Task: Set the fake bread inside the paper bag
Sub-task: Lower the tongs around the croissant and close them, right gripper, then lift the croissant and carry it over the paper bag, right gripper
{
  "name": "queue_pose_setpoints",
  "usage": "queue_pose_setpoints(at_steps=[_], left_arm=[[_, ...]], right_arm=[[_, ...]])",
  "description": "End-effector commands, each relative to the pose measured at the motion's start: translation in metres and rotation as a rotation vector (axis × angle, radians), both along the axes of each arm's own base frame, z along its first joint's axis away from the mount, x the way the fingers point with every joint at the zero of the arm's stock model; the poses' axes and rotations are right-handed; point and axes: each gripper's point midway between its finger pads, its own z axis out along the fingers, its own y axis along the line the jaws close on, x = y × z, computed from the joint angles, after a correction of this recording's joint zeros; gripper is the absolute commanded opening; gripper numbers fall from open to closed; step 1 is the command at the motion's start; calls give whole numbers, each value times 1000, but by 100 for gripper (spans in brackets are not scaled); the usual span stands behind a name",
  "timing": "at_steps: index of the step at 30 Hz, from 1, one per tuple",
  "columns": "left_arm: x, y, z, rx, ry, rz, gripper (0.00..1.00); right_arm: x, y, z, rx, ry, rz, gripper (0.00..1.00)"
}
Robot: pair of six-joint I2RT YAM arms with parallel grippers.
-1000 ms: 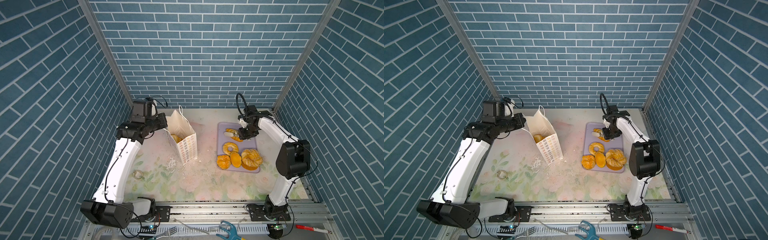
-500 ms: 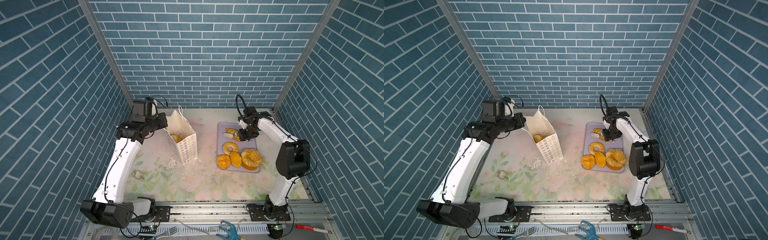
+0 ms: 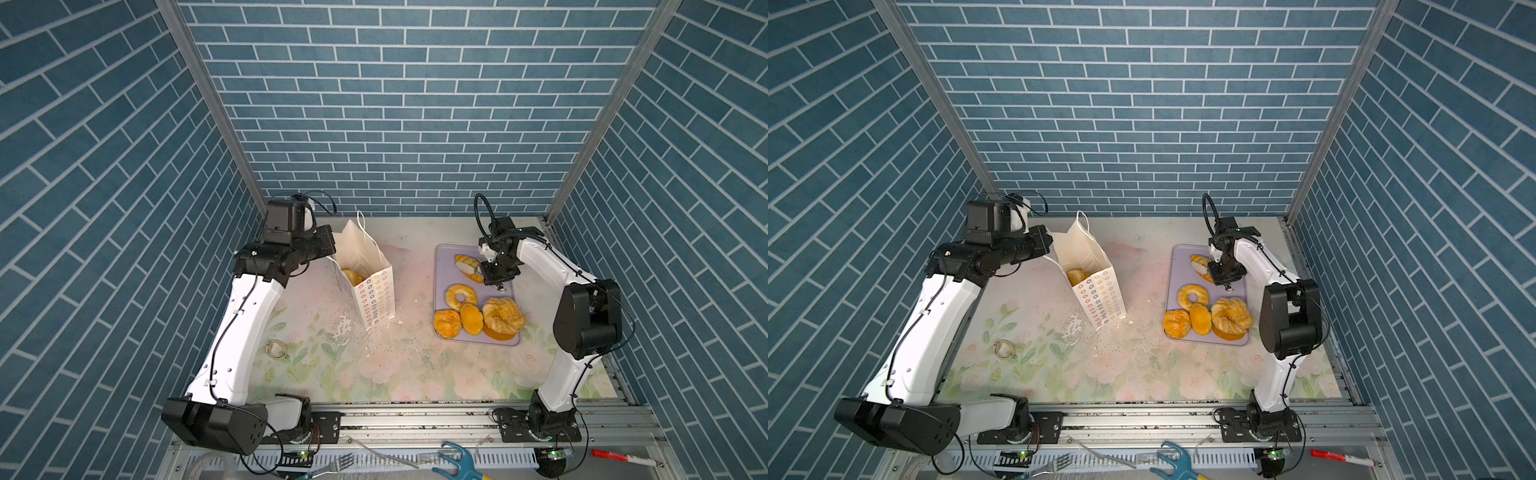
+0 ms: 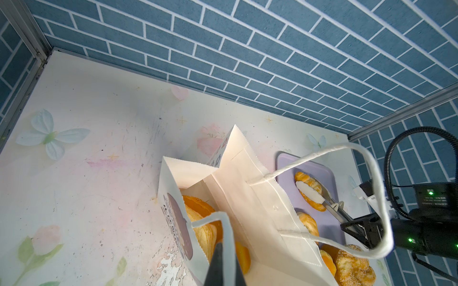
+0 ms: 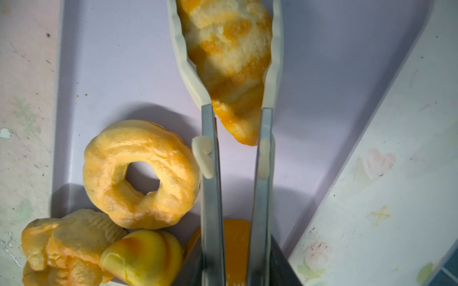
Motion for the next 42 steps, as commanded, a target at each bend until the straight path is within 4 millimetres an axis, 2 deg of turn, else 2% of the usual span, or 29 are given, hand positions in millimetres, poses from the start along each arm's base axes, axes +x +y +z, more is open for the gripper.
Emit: queue_pose_setpoints(at_steps=[1,11,17,26,32,37,42], left_arm=[[4,-3,4,4,-14,-5,0],[3,-6,1,0,-13,-11,0],[1,-5,1,1,-21,-9,0],[-1,-4,0,2,-27,-9,0],[-1,-5,0,-12,-37,-2,0],[-2,-3,2,-13,-49,3,0],[-3,-4,2,-18,-55,2,0]], right_arm=[[1,3,25,37,-64,6,32],[0,0,48,36,-121,-8,26],[-3,-1,78,65,-193,-40,25],[-18,4,132,169,-308,-94,25],[-27,8,175,246,-406,-108,24],[-36,26,223,371,-484,-83,24],[-43,50,262,405,-546,-15,25]])
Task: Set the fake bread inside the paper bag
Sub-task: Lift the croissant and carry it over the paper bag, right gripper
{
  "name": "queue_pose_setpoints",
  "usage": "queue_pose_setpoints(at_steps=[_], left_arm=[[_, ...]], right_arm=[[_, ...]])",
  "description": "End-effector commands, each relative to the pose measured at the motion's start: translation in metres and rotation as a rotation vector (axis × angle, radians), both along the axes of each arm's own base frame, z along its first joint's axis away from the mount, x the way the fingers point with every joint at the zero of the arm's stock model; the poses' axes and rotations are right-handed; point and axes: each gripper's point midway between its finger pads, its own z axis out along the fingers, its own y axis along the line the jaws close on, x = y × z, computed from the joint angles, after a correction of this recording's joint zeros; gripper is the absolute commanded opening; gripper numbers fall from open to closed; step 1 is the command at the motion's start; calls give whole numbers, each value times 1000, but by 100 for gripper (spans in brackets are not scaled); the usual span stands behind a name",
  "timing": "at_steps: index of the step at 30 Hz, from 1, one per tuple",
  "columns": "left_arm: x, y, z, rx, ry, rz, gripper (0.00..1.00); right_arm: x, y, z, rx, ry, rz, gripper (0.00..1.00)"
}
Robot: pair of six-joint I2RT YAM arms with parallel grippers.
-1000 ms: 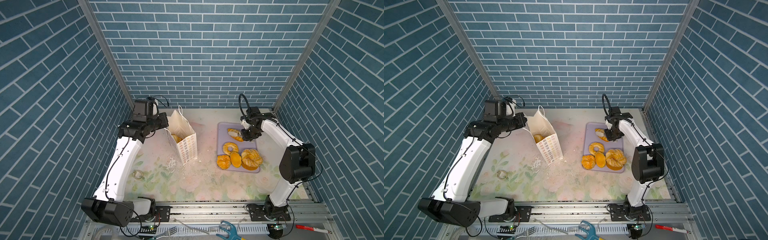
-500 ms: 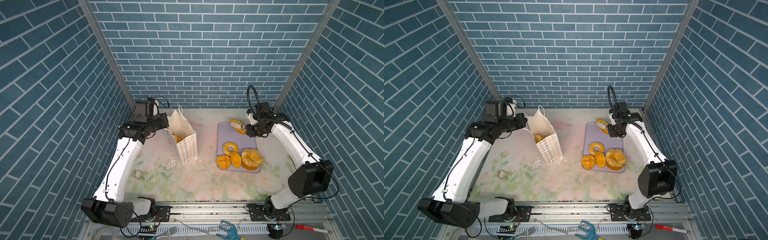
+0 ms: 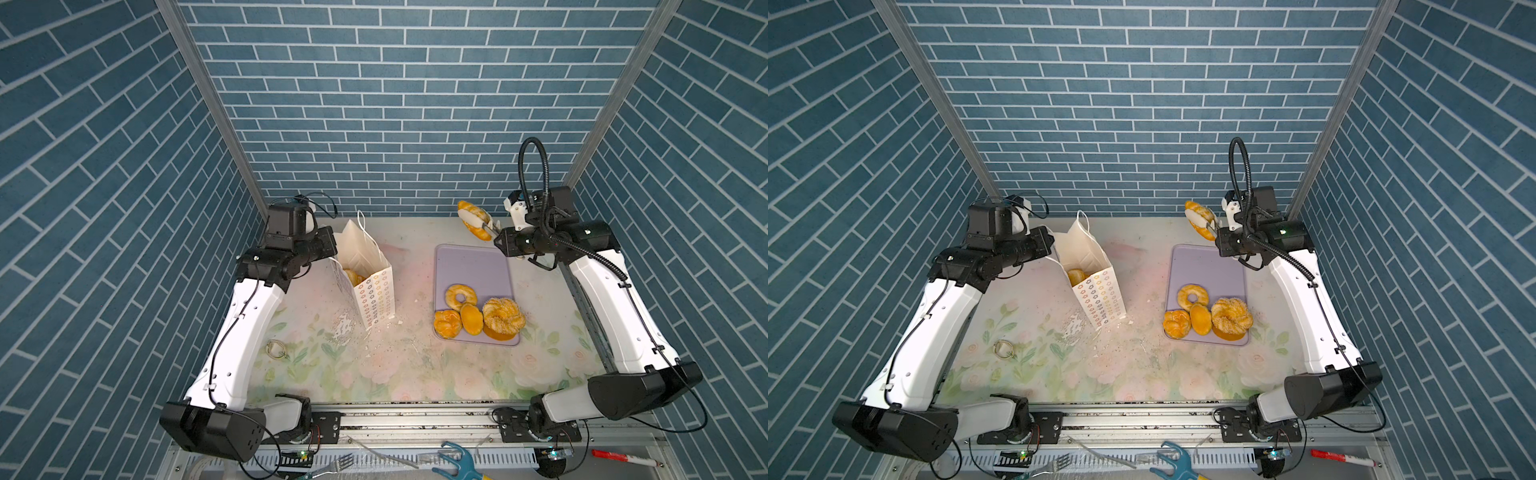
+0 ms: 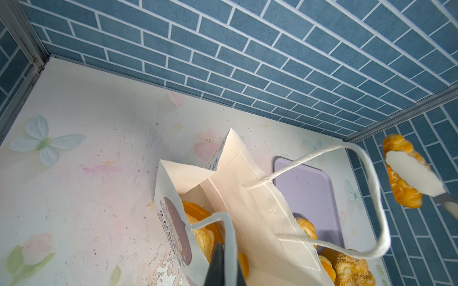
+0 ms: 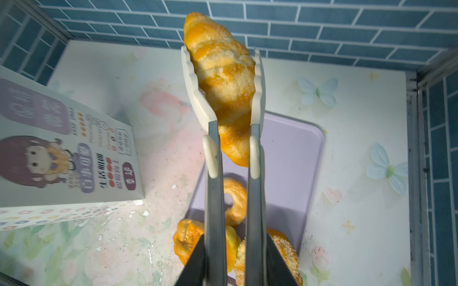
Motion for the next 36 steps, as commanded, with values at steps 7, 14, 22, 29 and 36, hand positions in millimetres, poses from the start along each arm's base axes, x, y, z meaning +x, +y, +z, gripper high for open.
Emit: queue_pose_setpoints(at_steps=[7,14,22,29,36], left_arm=[[-3,-1,-1,-5,-9,0,0],[-6,-2,0,-11,-12,-4,0],[-9,0,-2,-7,-12,1,0],[-9,1,-1,-10,-17,6,0],[-12,1,1,-12,-21,8,0]], right_arm=[[-22,67,81,104,-176,186,25],[-42,124,116,157,-242,351,25],[-76,191,112,134,-245,560,25],[-106,222,94,131,-175,656,25],[-113,231,77,144,-121,652,25]])
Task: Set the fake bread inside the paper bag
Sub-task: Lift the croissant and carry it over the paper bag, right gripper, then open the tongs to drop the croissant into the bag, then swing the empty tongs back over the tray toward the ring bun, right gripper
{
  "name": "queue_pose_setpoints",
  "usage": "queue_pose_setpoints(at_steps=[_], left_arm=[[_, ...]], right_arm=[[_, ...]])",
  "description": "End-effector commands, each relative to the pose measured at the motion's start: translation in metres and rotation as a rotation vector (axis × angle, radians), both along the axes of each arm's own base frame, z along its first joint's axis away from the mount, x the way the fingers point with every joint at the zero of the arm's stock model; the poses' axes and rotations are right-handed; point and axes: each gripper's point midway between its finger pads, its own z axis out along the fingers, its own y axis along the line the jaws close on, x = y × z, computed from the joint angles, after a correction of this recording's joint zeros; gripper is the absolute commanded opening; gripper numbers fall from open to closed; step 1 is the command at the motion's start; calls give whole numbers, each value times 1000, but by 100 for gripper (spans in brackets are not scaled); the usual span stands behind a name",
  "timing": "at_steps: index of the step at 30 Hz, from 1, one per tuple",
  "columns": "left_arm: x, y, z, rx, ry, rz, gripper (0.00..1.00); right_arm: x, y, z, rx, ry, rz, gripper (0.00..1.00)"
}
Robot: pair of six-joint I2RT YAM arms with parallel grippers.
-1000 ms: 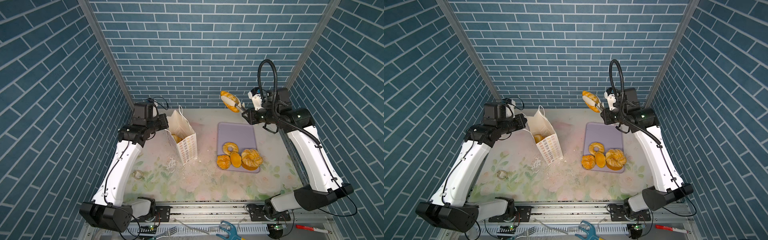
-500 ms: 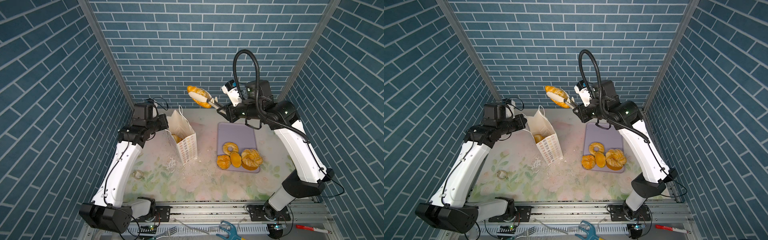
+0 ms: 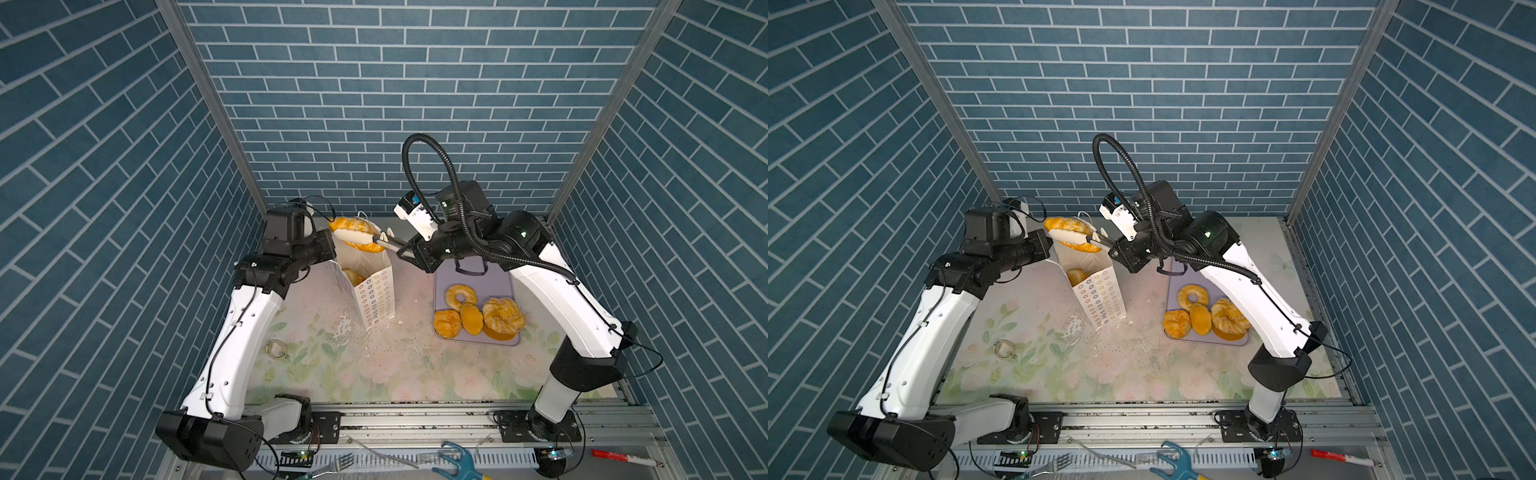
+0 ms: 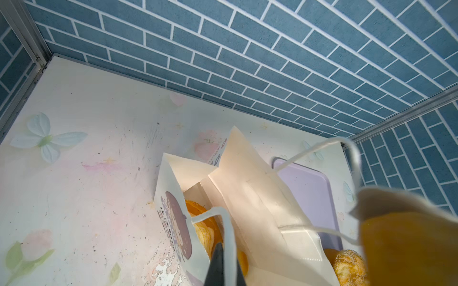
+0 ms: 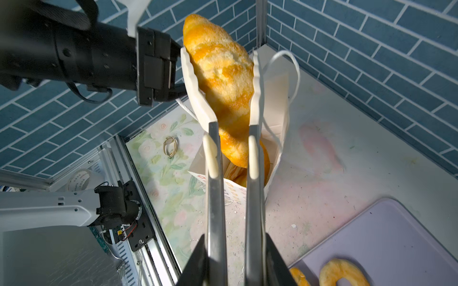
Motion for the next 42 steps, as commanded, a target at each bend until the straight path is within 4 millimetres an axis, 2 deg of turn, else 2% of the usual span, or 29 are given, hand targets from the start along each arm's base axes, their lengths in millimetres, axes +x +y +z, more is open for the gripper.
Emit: queue_pose_setpoints(at_steps=[1,8,17,22,30,37,42], left_arm=[[-3,-1,2,0,-12,-3,0],[-4,-1,4,-5,-15,-3,0],[-3,-2,4,-2,-13,-8,0],[-4,-2,3,-3,-9,-7,0],[-4,-1,1,-1,-4,-4,0],[-3,-2,-2,-3,1,-6,0],[-3,-2,-1,-1,-1,-7,0]], right_arm=[[-4,1,19,73,-12,-8,25],[10,7,-13,-1,31,-60,25],[13,4,-35,-108,-2,-79,41],[12,5,-24,-89,-35,-77,47],[18,-11,8,-50,-146,-127,46],[34,-45,35,-64,-262,-229,45],[51,-81,49,-57,-297,-338,45]])
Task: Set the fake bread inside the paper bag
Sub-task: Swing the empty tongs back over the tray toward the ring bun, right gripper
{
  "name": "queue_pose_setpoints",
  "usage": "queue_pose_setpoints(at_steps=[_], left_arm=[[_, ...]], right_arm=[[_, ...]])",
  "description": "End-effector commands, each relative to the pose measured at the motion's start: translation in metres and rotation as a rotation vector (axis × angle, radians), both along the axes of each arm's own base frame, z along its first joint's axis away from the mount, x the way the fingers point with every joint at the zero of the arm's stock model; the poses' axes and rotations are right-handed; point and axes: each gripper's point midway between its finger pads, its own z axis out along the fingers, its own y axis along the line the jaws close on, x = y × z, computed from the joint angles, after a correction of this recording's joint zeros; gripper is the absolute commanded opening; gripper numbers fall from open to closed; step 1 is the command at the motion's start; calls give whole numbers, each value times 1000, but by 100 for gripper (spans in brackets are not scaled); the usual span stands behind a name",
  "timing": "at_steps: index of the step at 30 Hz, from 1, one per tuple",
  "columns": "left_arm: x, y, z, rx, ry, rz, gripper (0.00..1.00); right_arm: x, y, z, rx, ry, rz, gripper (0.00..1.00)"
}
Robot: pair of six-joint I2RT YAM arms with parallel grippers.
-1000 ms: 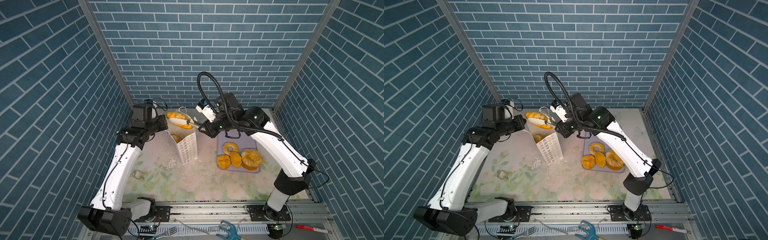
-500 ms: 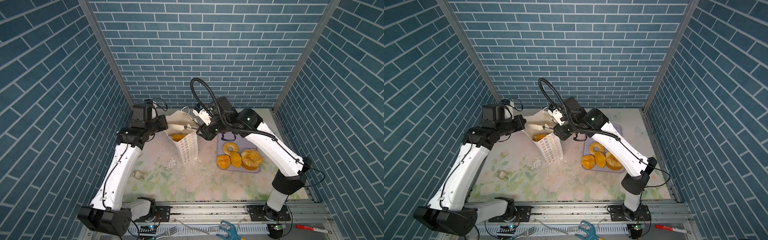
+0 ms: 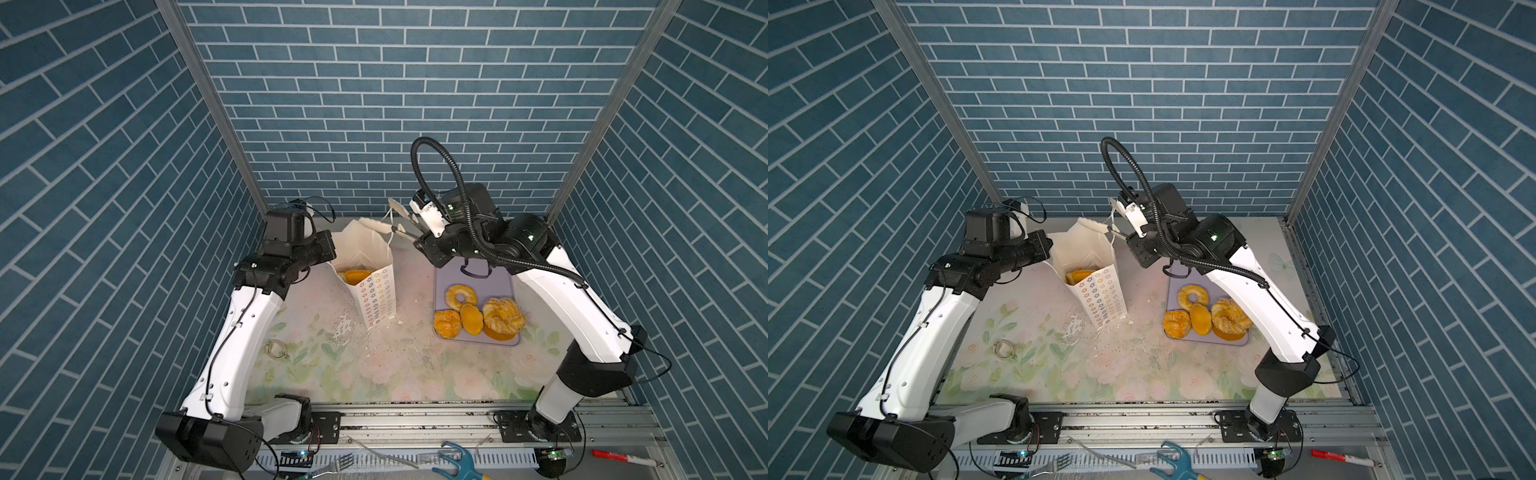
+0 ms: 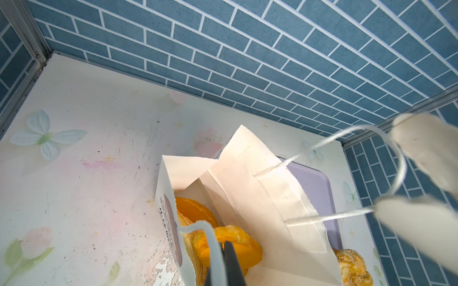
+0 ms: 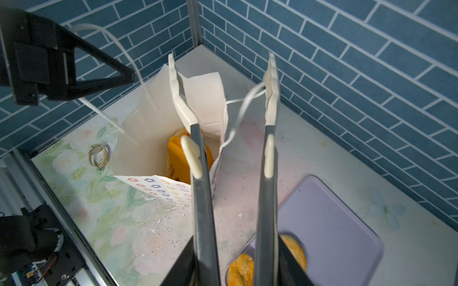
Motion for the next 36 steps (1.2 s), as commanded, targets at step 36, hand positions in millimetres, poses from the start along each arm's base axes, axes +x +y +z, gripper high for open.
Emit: queue_pose_setpoints(at_steps=[36], left_arm=[[-3,-2,5,6,-4,-12,0]], right_arm=[[33,-192,-170,-137,569,-545,47]])
